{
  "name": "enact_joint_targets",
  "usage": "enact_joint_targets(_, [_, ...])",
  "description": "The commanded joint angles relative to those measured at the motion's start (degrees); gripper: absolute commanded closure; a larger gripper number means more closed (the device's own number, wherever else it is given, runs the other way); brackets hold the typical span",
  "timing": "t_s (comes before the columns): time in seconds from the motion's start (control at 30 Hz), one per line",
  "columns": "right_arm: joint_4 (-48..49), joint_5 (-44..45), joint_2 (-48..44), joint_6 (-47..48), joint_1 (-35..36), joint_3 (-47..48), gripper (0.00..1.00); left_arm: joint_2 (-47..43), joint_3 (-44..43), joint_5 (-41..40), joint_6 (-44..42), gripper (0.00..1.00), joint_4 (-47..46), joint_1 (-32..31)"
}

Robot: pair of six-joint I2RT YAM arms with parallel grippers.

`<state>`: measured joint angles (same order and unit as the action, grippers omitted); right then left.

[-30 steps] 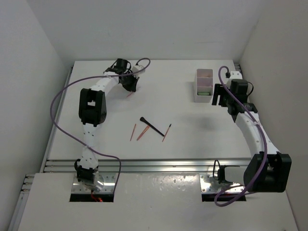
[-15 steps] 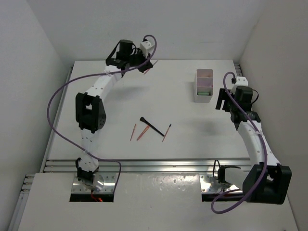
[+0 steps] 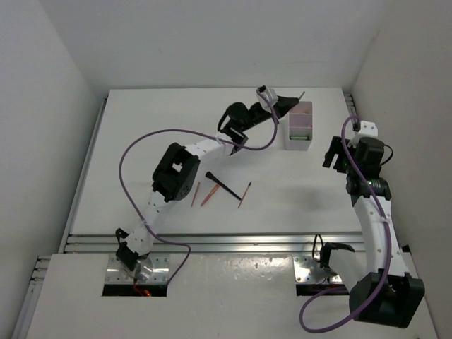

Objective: Organize the makeup

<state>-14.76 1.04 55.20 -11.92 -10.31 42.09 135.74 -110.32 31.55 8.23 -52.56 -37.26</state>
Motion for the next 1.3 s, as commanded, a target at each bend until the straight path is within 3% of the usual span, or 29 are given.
enact_joint_targets(0.0, [-3.60,-2.53,-2.81,1.02,-0.15,-0.25,0.24,6.88,-6.73,-8.07,3.37,1.00,-16.88,-0.98])
enact_joint_targets(0.17, [-2.99,-2.62,-6.41,6.90,-0.42,-4.02,0.24,20.31,-20.60,-14.75,-2.07,1.00,-17.50,-3.52])
enact_joint_targets(0.4, [1.31,-4.38,-7.48,11.22,-0.86,-6.49,0.21,29.48,-30.03,-16.68,-6.47,1.00,-14.68,-5.28])
enact_joint_targets(0.8, [0.61,-5.34,-7.47,17.10,-3.23,-4.30,0.21,33.45,-31.53,-19.15,-2.00,1.00,-10.03,-7.04])
enact_joint_targets(1.27, [-0.53,-5.17,-9.67,22.20,-4.46,-1.83,0.19,36.17,-32.68,-24.08,-5.42,1.00,-8.08,-7.04])
